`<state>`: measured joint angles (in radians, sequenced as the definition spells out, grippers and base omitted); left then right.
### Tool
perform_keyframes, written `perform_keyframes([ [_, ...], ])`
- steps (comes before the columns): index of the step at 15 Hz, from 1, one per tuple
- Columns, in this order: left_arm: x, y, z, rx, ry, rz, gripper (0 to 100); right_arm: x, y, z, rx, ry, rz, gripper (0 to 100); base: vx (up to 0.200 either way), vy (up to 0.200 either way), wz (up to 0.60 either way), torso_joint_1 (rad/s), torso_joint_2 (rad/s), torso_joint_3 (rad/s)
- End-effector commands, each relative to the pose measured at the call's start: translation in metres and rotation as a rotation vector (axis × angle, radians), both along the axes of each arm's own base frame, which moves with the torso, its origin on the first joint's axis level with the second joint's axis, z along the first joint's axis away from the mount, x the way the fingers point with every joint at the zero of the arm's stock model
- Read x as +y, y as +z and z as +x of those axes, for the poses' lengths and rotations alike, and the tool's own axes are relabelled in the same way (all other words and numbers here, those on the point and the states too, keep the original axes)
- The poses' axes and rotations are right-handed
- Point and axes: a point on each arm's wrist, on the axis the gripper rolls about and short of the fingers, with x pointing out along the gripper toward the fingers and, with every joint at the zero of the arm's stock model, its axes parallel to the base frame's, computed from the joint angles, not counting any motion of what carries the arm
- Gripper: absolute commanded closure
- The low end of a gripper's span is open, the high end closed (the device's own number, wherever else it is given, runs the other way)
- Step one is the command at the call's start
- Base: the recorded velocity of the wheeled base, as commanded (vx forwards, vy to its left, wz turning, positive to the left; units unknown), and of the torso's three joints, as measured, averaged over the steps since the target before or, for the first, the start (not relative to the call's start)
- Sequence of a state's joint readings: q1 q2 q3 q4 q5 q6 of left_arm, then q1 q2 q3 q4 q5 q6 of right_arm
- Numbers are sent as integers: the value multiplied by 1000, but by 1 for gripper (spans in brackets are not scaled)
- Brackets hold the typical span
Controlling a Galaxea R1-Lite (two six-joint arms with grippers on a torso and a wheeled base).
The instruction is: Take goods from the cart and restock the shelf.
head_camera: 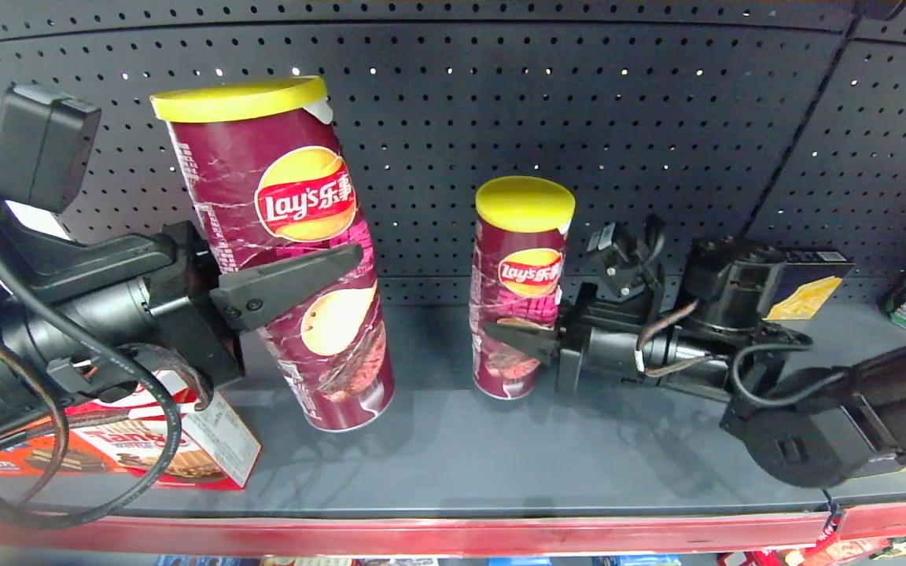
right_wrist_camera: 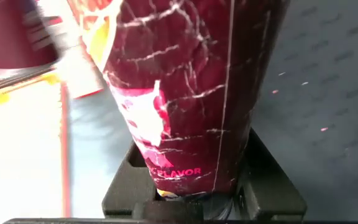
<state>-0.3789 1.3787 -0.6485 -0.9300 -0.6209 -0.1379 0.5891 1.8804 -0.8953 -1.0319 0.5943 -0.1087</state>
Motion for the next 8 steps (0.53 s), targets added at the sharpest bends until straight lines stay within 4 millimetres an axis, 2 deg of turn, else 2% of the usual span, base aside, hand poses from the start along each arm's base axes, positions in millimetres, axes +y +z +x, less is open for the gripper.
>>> perform_keyframes([
  [1, 1, 2, -3, -7, -1, -5, 100, -10, -6, -43, -12, 20, 20, 100, 0, 0, 0, 0, 0, 0],
  [3, 1, 4, -3, -11, 0, -9, 100, -18, -27, -50, 11, 17, 3, 100, 0, 0, 0, 0, 0, 0],
  [4, 1, 4, -3, -13, 0, -9, 100, -18, -31, -50, 17, 15, -1, 100, 0, 0, 0, 0, 0, 0],
  [8, 1, 4, -2, -11, 3, -10, 100, -17, -51, -37, 25, 6, -7, 100, 0, 0, 0, 0, 0, 0],
])
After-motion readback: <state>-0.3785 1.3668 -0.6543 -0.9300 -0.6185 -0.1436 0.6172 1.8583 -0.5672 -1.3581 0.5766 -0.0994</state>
